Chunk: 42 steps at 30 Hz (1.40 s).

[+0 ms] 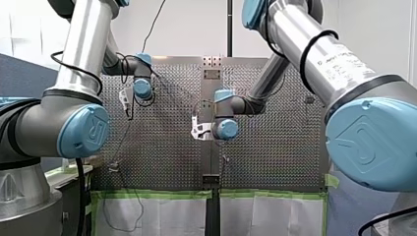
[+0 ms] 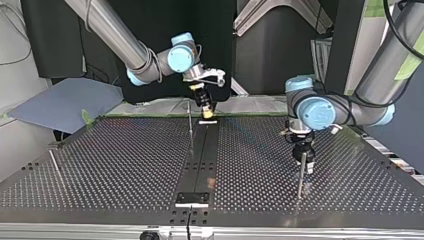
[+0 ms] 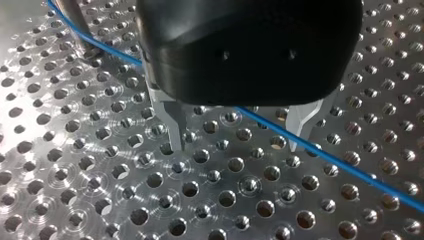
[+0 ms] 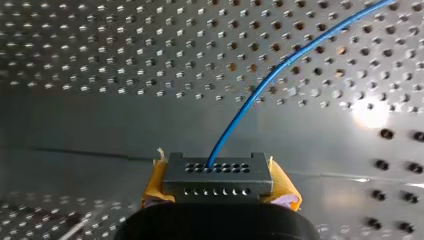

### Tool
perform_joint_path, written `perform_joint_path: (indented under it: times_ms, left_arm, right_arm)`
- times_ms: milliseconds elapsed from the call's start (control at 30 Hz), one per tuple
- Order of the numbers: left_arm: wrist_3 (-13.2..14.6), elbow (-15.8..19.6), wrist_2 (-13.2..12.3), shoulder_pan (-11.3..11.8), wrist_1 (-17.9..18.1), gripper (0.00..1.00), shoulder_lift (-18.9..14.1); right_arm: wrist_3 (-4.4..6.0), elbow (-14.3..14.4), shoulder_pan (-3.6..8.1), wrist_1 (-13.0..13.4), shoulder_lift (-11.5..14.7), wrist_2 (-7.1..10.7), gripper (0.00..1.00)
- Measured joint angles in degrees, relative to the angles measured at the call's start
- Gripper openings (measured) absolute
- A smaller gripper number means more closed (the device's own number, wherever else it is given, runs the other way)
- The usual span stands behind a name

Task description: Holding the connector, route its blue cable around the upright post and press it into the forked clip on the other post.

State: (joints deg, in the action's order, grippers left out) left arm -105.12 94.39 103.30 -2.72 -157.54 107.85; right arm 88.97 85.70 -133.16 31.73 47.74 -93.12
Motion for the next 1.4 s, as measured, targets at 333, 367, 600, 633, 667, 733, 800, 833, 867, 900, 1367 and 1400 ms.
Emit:
perform_joint_path:
  times_ms: [333,367,600,633,667,733,800,833,867,900,1367,1400]
  left_arm:
    - [0.0,0.0,0.2,-0.6,-0.1,1.0,0.0]
    - [0.0,0.0,0.3,-0.6,-0.1,1.0,0.0]
    - [0.0,0.0,0.4,-0.8,-0.2,1.0,0.0]
    - [0.0,0.0,0.4,-0.8,-0.2,1.0,0.0]
    - [0.0,0.0,0.4,-0.8,-0.2,1.0,0.0]
    - [0.0,0.0,0.4,-0.8,-0.2,1.0,0.0]
    - [0.0,0.0,0.4,-0.8,-0.2,1.0,0.0]
    - [0.0,0.0,0.4,-0.8,-0.2,1.0,0.0]
    - [0.0,0.0,0.4,-0.8,-0.2,1.0,0.0]
    - [0.0,0.0,0.4,-0.8,-0.2,1.0,0.0]
    - [0.0,0.0,0.4,-0.9,-0.4,1.0,0.0]
    - [0.0,0.0,0.4,-0.9,-0.4,1.0,0.0]
  right_arm:
    - [-0.22,1.3,-0.61,2.6,-5.1,-2.54,0.0]
    - [-0.17,1.3,-0.65,3.0,-5.8,-2.8,0.0]
    - [-0.1,1.3,-0.54,5.0,-9.5,-3.35,0.0]
    - [-0.1,1.3,-0.51,5.2,-10.0,-3.44,0.0]
    - [-0.08,1.3,-0.45,5.6,-10.7,-3.64,0.0]
    - [-0.05,1.2,-0.3,6.1,-11.7,-4.05,0.0]
    - [0.01,1.2,-0.12,6.8,-12.8,-4.75,0.0]
    - [0.05,1.2,-0.07,7.2,-13.3,-4.98,0.0]
    - [0.14,1.2,0.01,7.6,-14.0,-5.24,0.0]
    - [0.21,1.2,0.08,7.9,-14.5,-5.39,0.0]
    - [0.66,1.2,2.42,12.3,-23.2,-7.32,0.0]
    - [0.67,1.2,2.64,12.6,-23.7,-7.37,0.0]
